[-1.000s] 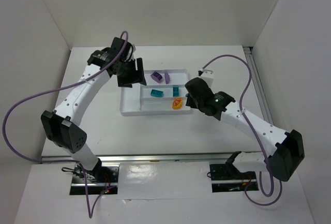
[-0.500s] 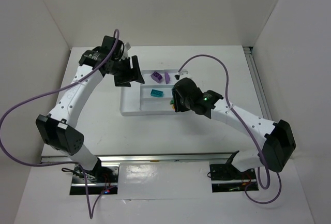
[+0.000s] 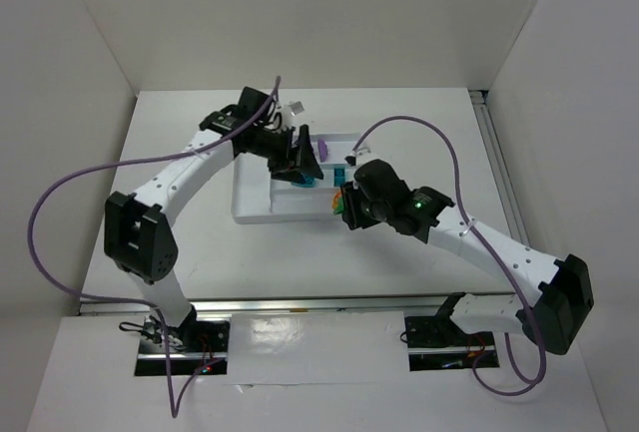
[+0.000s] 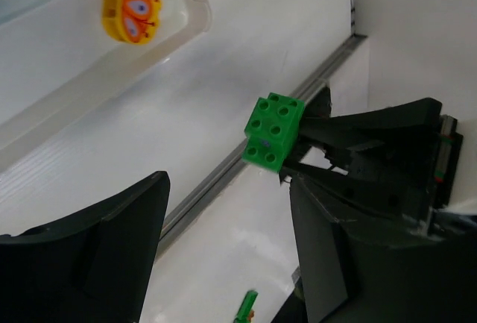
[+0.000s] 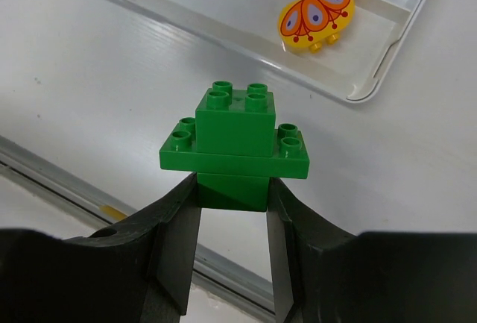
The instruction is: Sort the legos into containers by color
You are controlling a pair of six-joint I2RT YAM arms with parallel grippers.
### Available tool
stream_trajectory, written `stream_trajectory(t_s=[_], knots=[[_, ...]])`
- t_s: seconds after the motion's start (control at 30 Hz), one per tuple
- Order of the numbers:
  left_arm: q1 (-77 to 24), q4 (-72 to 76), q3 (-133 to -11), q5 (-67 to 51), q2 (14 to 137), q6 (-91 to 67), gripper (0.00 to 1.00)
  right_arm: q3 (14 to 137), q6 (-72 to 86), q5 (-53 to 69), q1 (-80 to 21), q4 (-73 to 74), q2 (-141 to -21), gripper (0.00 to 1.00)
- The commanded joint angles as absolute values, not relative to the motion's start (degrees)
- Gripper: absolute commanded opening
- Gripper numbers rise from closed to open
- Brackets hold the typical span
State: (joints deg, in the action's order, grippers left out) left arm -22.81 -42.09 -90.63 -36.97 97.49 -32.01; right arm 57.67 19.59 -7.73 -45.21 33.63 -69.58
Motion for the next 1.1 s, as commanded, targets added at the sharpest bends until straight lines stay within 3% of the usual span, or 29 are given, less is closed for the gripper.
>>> stream_trajectory(t_s=[0.0,0.17,0.43,0.77,1.0,1.07], knots=[[-25.75,-36.75,-93.86,-43.50,101.42,-33.13,0.77,57.83,18.28,-7.03,-45.00,35.42,-67.15,0.16],[-28.47,-33.16,-95.10,-46.49,105.47,-32.96,0.79,57.83,18.28,-7.56,-45.00,36.83,-66.09,0.16],[-29.71,-16.72,-84.21,-49.57,104.59,-29.62,0.80,59.68,17.75,-3.69,-44.47,37.35,-66.09,0.16],[-30.85,-13.81,-81.66,-57.39,105.82,-26.19,0.76,61.26,17.23,-3.69,-44.47,38.50,-65.57,0.16],[-30.85,-12.91,-81.38,-61.25,104.93,-25.75,0.81,61.26,17.23,-4.92,-44.47,38.50,-66.09,0.16],[-30.85,-12.92,-81.39,-63.19,105.56,-25.22,0.77,61.79,17.23,-4.92,-44.47,38.50,-66.09,0.16]])
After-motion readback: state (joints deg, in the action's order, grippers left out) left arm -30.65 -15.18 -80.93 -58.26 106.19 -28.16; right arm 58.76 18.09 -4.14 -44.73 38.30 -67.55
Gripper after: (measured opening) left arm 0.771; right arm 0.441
